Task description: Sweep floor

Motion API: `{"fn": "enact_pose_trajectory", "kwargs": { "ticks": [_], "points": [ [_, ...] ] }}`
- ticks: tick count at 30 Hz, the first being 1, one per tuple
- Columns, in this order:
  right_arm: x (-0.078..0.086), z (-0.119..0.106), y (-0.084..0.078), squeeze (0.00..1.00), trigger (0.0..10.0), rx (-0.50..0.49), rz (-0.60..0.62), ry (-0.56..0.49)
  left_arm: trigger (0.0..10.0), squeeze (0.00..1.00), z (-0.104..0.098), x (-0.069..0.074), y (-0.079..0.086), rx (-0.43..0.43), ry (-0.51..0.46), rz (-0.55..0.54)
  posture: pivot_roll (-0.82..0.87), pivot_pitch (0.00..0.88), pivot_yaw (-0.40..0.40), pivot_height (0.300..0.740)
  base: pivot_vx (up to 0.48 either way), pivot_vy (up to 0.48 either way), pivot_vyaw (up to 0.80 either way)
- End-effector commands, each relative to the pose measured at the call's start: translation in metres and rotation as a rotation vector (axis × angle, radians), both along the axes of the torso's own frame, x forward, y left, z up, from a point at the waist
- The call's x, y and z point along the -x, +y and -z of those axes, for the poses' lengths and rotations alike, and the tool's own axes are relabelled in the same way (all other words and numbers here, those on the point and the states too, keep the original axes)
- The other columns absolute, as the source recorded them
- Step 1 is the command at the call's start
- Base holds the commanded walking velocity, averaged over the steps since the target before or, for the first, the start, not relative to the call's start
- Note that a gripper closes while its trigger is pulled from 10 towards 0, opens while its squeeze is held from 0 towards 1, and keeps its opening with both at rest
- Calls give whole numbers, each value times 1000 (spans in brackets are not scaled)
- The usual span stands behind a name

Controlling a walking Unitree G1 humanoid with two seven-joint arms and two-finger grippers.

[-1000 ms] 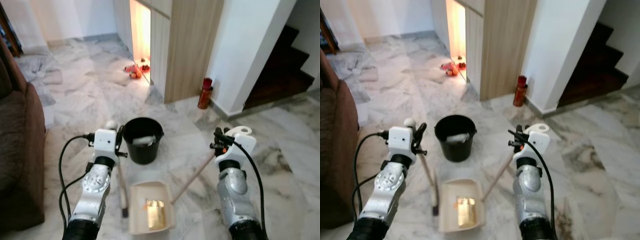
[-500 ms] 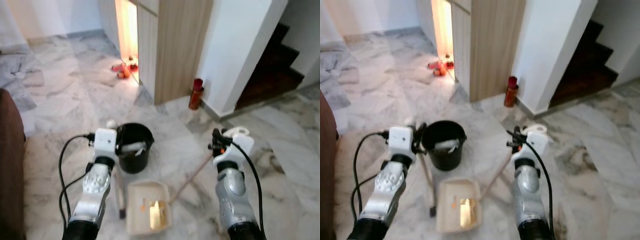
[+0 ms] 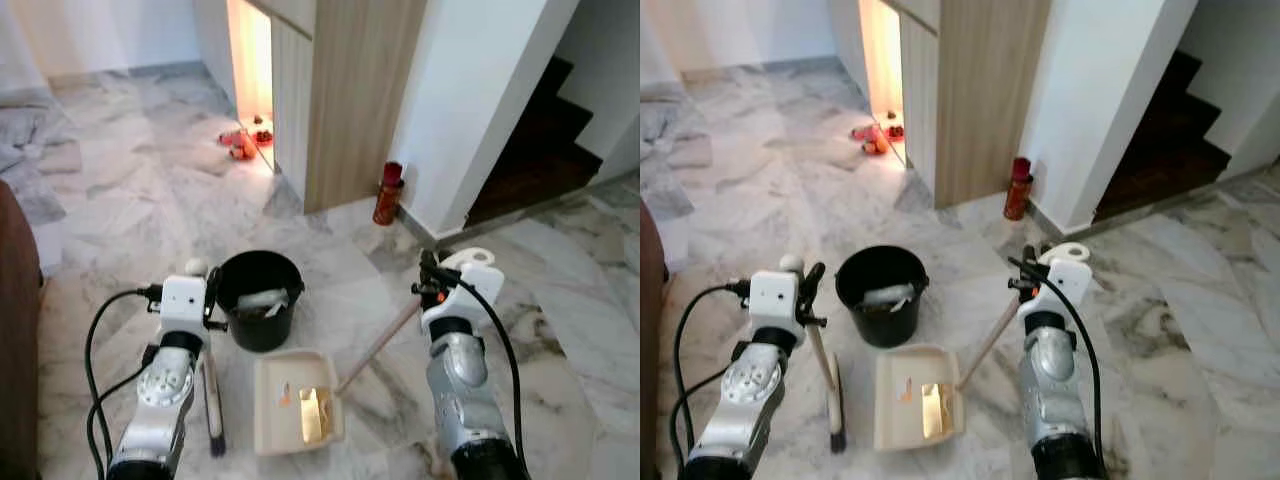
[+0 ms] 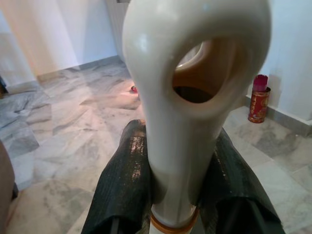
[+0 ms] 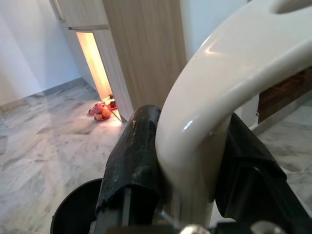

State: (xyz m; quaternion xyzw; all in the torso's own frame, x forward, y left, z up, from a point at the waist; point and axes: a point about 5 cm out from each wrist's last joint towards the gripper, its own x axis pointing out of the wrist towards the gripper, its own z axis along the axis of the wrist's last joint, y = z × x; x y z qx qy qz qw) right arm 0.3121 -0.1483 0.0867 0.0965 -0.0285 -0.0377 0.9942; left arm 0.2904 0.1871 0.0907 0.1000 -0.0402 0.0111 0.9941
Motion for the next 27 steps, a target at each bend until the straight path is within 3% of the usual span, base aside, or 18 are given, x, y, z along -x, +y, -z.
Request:
{"fn": "enact_pose_trajectory", "kwargs": {
  "ticks": [1, 6, 14, 27],
  "points": [
    [-3, -12, -2, 0, 10000, -11, 4, -54, 10000, 0, -12, -1, 5, -31, -59, -9, 56, 0, -60, 740, 0, 0, 0],
    [-4, -12, -1, 0, 10000, -5, -4, -55, 10000, 0, -13, -1, 12, -43, -57, -31, 60, 0, -61, 740, 0, 0, 0],
    [-4, -13, -1, 0, 10000, -1, -6, -56, 10000, 0, -11, -2, 9, -41, -54, -32, 56, 0, -63, 740, 0, 0, 673],
    [-4, -20, 0, 0, 10000, -12, -10, -88, 10000, 0, -11, -4, 8, -38, -52, -31, 55, 0, -64, 740, 0, 0, 0]
  ]
}}
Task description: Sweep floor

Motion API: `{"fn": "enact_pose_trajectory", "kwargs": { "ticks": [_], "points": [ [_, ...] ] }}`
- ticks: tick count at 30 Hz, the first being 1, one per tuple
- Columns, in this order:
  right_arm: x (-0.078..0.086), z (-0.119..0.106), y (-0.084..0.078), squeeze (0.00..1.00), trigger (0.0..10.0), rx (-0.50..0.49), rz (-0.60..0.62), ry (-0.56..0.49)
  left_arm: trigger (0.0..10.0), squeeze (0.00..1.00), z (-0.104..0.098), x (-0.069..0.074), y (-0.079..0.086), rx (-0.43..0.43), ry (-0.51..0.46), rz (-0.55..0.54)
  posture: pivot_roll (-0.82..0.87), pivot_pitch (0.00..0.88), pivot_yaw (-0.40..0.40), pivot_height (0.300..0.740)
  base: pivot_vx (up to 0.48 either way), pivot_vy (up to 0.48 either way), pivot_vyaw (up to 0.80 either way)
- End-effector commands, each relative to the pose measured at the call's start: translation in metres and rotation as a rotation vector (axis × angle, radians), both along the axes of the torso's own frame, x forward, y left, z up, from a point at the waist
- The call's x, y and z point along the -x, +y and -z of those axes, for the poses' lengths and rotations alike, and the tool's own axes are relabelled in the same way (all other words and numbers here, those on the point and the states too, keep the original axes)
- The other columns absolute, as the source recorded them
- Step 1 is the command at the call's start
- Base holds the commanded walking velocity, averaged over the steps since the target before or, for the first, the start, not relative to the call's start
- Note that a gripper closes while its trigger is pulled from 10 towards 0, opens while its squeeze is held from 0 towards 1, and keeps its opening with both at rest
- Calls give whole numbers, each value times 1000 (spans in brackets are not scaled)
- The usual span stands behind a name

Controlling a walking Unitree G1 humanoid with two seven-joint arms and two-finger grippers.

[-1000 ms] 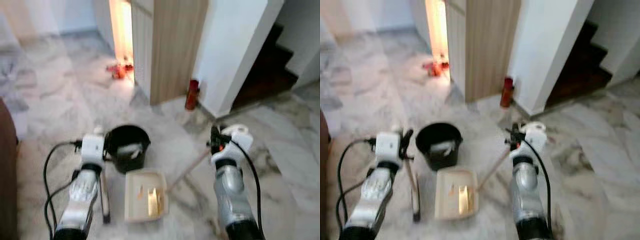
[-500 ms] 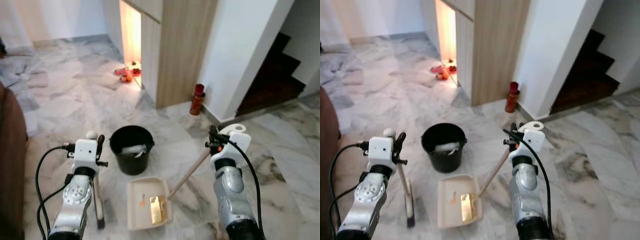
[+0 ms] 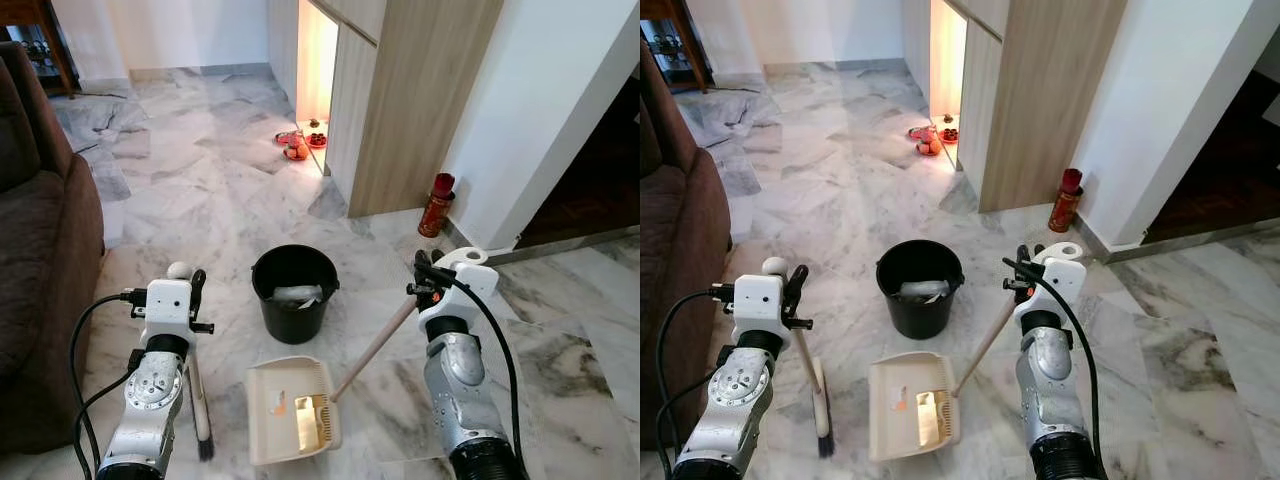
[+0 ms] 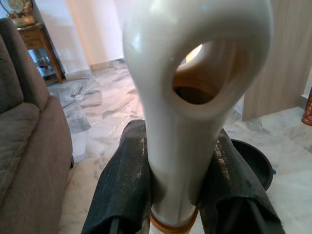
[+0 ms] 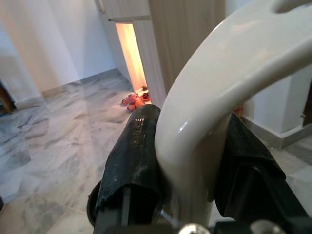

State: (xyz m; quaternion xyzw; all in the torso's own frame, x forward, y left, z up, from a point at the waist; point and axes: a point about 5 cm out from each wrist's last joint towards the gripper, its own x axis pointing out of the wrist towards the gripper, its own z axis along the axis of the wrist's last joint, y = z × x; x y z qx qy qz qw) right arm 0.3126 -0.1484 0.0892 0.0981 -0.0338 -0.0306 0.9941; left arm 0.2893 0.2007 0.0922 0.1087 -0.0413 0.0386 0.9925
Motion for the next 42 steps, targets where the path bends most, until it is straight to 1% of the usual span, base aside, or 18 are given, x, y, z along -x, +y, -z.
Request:
{"fn": "enact_pose_trajectory", "kwargs": {
  "ticks": [1, 7, 8, 10, 12, 15, 17, 18, 20, 23, 24, 29, 32, 35, 37, 40, 42],
  "points": [
    [-3, -19, 0, 0, 10000, -10, -2, -79, 10000, 0, -9, -6, -5, -25, -43, 25, 55, 0, -64, 740, 0, 0, 0],
    [2, -23, 1, 0, 10000, -7, -26, -99, 10000, 0, -9, -7, -7, -31, -43, 28, 54, 0, -65, 740, 0, 0, 0],
    [5, -27, 0, 0, 10000, 1, -38, -112, 10000, 0, -9, -8, -7, -35, -42, 31, 54, 0, -65, 740, 0, 0, 0],
    [7, -29, -1, 0, 10000, 1, -40, -118, 10000, 0, -9, -8, -7, -35, -41, 32, 50, 0, -64, 740, 0, 0, 0],
    [12, -39, -3, 0, 10000, 5, -56, -151, 10000, 0, -8, -8, -7, -39, -40, 33, 47, 0, -63, 740, 0, 0, 0],
    [17, -47, -4, 0, 10000, 4, -60, -175, 10000, 0, -8, -9, -7, -43, -36, 36, 42, 0, -62, 740, 0, 0, 0],
    [18, -49, -5, 0, 10000, 3, -61, -180, 10000, 0, -8, -10, -7, -44, -35, 37, 42, 0, -62, 740, 0, 0, 0],
    [24, -55, -4, 0, 10000, 1, -69, -194, 10000, 0, -9, -12, -8, -43, -38, 37, 40, 0, -61, 740, 0, 0, 0],
    [27, -58, -5, 0, 10000, -2, -73, -202, 10000, 0, -10, -13, -8, -42, -40, 37, 40, 0, -61, 740, 0, 0, 0],
    [34, -67, -9, 0, 10000, -42, -56, -212, 10000, 0, -10, -14, -8, -42, -41, 38, 33, 0, -58, 740, 0, 0, 0],
    [34, -73, -11, 0, 10000, -53, -44, -230, 10000, 0, -10, -14, -8, -42, -42, 38, 28, 0, -57, 740, 0, 0, 0],
    [29, -97, -17, 0, 10000, -74, 5, -304, 10000, 0, -9, -15, -9, -38, -45, 41, 27, 0, -56, 740, 0, 0, 0],
    [26, -103, -15, 0, 10000, -89, 4, -316, 10000, 0, -10, -15, -10, -37, -48, 45, 32, 0, -57, 740, 0, 0, 0],
    [22, -118, -14, 0, 10000, -115, 38, -372, 10000, 0, -12, -15, -10, -31, -64, 42, 37, 0, -59, 740, 0, 0, 0],
    [21, -121, -14, 0, 10000, -117, 46, -385, 10000, 0, -12, -15, -9, -31, -66, 42, 35, 0, -57, 740, 0, 0, 0],
    [16, -133, -14, 0, 10000, -111, 69, -439, 10000, 0, -12, -12, -7, -42, -83, 42, 35, 0, -57, 740, 0, 0, 0],
    [15, -135, -14, 0, 10000, -111, 71, -445, 10000, 0, -12, -11, -7, -45, -84, 41, 35, 0, -57, 740, 0, 0, 0]
  ]
}}
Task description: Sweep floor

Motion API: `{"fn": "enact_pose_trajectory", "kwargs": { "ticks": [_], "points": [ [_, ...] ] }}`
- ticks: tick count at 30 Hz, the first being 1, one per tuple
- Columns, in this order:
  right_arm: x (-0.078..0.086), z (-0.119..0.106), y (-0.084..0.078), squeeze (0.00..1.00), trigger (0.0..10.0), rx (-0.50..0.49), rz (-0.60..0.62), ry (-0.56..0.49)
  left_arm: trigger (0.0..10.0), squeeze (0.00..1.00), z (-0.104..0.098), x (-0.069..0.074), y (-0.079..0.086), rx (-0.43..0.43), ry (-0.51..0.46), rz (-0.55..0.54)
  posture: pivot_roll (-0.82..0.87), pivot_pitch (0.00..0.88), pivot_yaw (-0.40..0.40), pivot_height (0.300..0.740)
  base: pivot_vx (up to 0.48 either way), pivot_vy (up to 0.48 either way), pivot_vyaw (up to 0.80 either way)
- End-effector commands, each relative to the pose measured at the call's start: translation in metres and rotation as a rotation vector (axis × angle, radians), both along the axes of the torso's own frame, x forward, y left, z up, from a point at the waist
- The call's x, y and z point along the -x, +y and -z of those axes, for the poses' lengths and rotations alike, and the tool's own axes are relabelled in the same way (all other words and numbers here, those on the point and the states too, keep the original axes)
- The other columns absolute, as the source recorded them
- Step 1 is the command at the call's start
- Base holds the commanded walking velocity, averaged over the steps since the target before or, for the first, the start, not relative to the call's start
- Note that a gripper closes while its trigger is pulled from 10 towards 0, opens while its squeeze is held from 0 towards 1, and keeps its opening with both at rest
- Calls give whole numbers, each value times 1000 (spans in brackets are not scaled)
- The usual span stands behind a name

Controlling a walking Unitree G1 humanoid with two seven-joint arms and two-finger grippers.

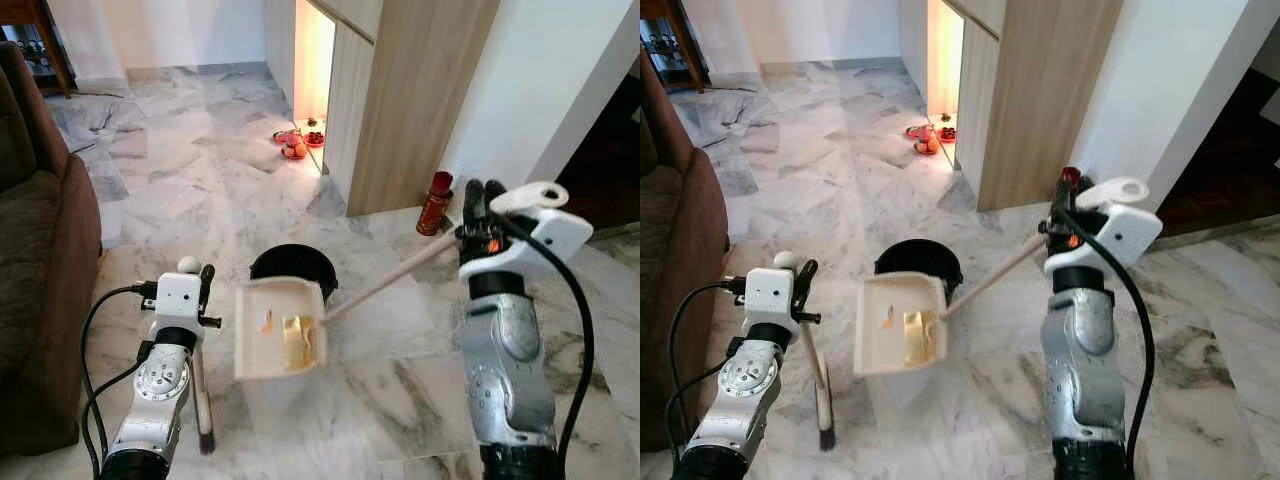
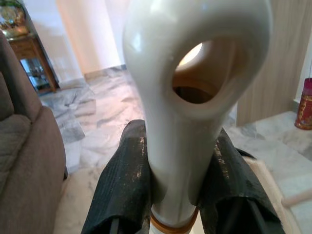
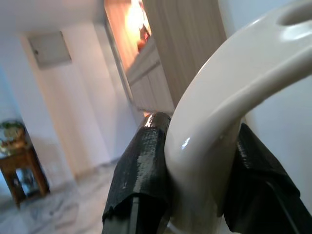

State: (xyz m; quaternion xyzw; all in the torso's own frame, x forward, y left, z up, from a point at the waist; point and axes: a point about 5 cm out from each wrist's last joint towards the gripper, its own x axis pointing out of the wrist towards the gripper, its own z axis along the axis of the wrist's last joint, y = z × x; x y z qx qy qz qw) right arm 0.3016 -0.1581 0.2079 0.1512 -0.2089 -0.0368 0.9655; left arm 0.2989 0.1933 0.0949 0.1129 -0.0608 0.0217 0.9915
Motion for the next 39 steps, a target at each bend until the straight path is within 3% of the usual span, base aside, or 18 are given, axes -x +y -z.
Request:
{"fn": "enact_pose_trajectory", "kwargs": {
  "ticks": [1, 10, 33, 39],
  "points": [
    [3, -17, -4, 0, 10000, -16, 27, -90, 10000, 0, -8, 0, 2, -33, -49, 1, 35, 0, -57, 740, 0, 0, 0],
    [-6, -18, -3, 0, 10000, -19, 28, -88, 10000, 0, -10, 5, 6, -23, -72, -21, 49, 0, -54, 740, 86, 0, 0],
    [-9, -16, 4, 0, 10000, -20, 10, -86, 10000, 0, -10, 5, 7, -25, -85, -24, 57, 0, -56, 740, 360, 0, 96],
    [-7, -25, 6, 0, 10000, -40, 6, -139, 10000, 0, -13, 6, 9, -30, -102, -33, 59, 0, -54, 740, 370, 0, 0]
  ]
}}
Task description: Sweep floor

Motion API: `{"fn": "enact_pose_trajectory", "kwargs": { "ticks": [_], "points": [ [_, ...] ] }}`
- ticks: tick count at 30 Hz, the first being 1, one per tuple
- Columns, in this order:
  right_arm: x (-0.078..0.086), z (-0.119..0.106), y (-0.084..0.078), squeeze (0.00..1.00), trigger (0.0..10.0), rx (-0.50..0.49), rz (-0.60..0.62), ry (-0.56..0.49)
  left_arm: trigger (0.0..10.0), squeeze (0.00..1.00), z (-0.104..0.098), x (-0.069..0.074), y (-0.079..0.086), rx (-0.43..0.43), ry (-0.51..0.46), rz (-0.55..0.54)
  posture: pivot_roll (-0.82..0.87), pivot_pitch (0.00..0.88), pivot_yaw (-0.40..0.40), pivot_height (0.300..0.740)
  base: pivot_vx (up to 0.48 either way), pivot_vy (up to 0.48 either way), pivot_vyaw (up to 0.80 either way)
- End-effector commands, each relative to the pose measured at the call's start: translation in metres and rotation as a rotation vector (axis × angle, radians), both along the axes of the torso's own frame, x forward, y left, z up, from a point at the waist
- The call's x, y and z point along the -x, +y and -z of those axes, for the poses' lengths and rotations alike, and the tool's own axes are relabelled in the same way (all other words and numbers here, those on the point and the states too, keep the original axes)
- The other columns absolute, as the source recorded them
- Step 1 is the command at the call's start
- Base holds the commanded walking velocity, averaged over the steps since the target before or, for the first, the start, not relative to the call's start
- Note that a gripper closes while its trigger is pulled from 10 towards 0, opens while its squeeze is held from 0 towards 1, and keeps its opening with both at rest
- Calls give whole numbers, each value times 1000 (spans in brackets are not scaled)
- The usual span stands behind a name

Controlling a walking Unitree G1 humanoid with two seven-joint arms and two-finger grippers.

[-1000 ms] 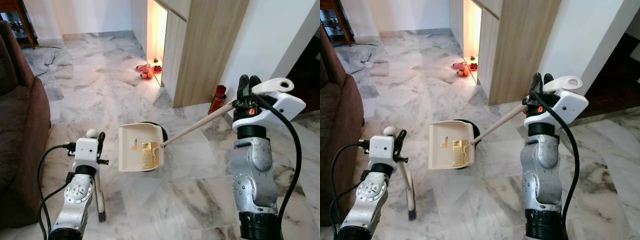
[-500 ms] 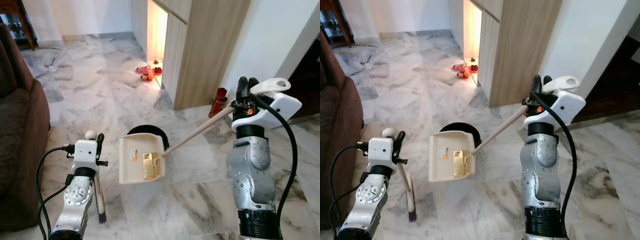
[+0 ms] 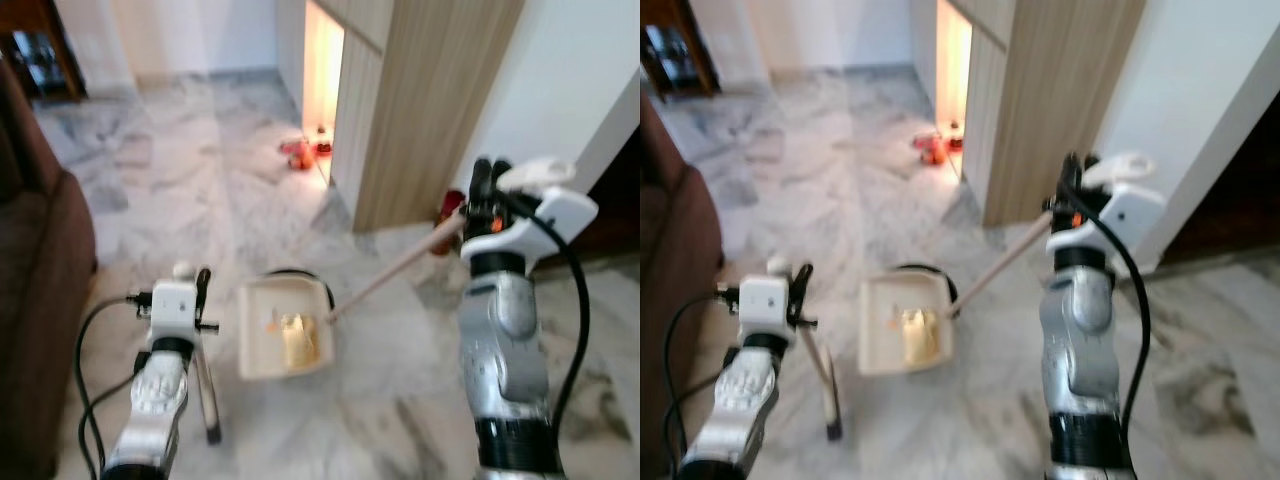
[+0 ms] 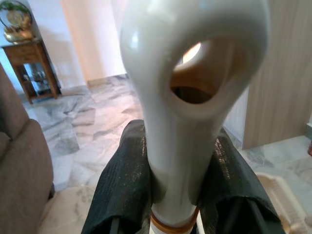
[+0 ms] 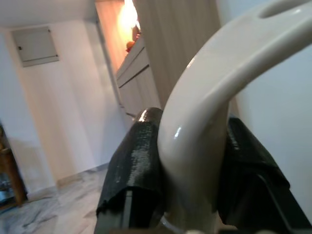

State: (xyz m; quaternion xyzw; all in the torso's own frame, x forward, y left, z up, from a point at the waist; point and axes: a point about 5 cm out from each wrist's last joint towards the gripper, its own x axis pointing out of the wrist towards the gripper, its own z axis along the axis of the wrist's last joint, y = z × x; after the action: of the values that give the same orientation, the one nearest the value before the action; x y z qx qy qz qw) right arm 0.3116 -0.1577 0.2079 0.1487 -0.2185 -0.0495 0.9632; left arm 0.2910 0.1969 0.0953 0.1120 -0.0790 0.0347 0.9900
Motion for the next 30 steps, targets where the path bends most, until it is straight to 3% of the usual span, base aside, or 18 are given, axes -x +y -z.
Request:
{"fn": "enact_pose_trajectory", "kwargs": {
  "ticks": [1, 10, 16, 30],
  "points": [
    [3, -25, 6, 0, 10000, -38, -25, -127, 10000, 0, -13, -2, 5, -33, -63, -12, 59, 0, -54, 740, 371, 0, 0],
    [3, -26, 8, 0, 10000, -26, -31, -133, 10000, 0, -14, -2, 6, -35, -68, -18, 60, 0, -53, 740, 371, 0, 0],
    [3, -26, 11, 0, 10000, -19, -44, -135, 10000, 0, -14, -1, 7, -36, -69, -26, 62, 0, -54, 740, 368, 0, 725],
    [3, -25, 12, 0, 10000, -29, -60, -131, 10000, 0, -15, -1, 8, -38, -72, -32, 62, 0, -54, 740, 371, 0, 0]
  ]
}}
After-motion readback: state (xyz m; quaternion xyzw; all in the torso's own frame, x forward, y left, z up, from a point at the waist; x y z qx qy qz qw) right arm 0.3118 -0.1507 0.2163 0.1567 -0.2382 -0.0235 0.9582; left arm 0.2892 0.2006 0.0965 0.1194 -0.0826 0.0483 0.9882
